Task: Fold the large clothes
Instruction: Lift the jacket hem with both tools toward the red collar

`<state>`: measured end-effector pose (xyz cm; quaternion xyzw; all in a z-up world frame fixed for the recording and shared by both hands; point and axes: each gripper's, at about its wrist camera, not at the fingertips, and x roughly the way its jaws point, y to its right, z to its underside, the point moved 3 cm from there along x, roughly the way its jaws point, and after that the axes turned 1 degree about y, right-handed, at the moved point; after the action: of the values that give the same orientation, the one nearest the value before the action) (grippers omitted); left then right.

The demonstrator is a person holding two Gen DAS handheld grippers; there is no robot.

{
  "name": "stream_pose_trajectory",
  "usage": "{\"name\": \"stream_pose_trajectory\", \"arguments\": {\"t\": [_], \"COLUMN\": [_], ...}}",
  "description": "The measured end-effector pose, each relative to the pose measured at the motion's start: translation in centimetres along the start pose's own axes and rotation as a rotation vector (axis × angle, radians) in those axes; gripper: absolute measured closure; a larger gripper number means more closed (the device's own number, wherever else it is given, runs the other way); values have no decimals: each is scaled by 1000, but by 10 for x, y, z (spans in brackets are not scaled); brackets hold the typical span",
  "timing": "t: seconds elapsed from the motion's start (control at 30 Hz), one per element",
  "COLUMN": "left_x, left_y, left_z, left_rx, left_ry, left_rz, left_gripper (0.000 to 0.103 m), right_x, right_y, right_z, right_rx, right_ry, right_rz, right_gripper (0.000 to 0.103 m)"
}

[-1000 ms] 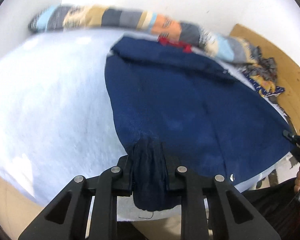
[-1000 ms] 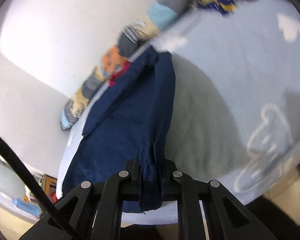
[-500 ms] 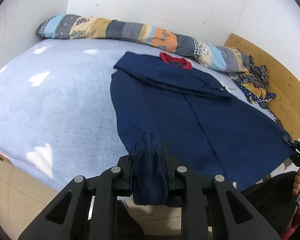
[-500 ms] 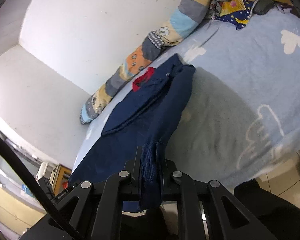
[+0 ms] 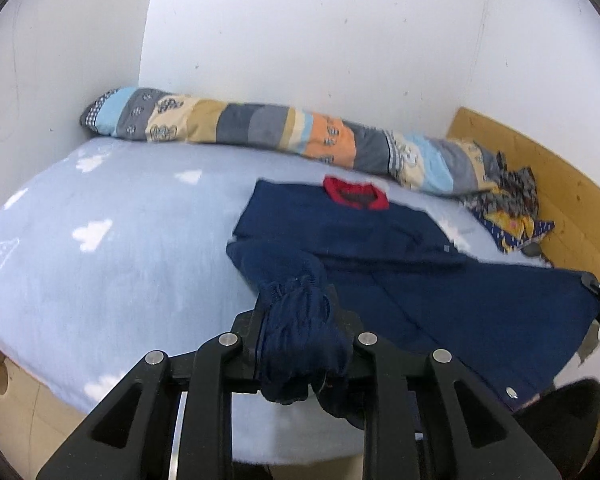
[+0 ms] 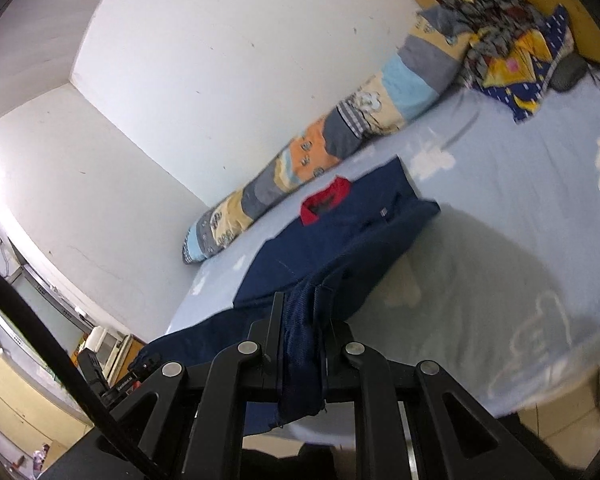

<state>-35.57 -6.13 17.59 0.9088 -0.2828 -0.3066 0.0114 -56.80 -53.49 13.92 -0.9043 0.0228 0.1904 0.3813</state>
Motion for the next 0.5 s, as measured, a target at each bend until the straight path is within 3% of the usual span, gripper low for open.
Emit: {"name": "stream_pose_trajectory", "arguments": {"t": [0.33,0.5], "left_x": [26,50], "left_y": [-5,-1], "left_z": [-70,-104], "left_rx": [-40,-2], "left_ry": [66,75], "left_rz": [-12,-32], "left_gripper": [79,78], "right_x": [25,45], "right_y": [-17,-20], "right_z": [-63,-96], "right_rx": [-9,-12], "right_ry": [85,102], "right_rz": [-1,11], "right_gripper": [90,90]}}
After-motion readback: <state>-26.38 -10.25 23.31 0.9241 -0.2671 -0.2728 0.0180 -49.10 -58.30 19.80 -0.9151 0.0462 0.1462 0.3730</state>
